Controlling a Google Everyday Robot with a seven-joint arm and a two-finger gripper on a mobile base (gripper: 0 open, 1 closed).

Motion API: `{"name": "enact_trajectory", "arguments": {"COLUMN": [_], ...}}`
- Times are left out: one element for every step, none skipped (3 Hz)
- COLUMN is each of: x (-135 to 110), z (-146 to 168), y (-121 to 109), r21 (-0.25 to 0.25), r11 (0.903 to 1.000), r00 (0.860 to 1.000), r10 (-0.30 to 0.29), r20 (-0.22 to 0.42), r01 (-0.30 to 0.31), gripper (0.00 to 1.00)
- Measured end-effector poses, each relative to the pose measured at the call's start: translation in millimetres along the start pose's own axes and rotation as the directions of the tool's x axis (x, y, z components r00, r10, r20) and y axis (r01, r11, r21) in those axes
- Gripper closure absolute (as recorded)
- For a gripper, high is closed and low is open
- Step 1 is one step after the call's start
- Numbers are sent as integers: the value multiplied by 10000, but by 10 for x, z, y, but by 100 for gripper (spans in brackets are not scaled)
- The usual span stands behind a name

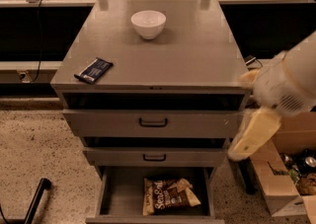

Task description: Pick brown chip bag from bottom drawer and place on counter

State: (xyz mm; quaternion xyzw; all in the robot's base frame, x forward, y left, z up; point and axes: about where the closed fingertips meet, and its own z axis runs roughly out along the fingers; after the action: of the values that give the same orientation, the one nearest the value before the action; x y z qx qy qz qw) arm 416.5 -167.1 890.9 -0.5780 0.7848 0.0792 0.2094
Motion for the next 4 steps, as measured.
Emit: {"name": "enact_trajectory", "arguments": {"x": [-29,-102,-107,409], "z": [797,1101,1095,1229], "y": [456,691,693,439], "r21": [-1281,-1879,-1863,-992], "r11": [9874,9688,9693,9495], "r00": [9774,9476,9481,9359], "r10": [1154,2056,2040,3108], "r20": [1769,2447,2440,1656], "r01": [-934,-1617,-1606,-2977], "gripper": [0,0,0,0]}}
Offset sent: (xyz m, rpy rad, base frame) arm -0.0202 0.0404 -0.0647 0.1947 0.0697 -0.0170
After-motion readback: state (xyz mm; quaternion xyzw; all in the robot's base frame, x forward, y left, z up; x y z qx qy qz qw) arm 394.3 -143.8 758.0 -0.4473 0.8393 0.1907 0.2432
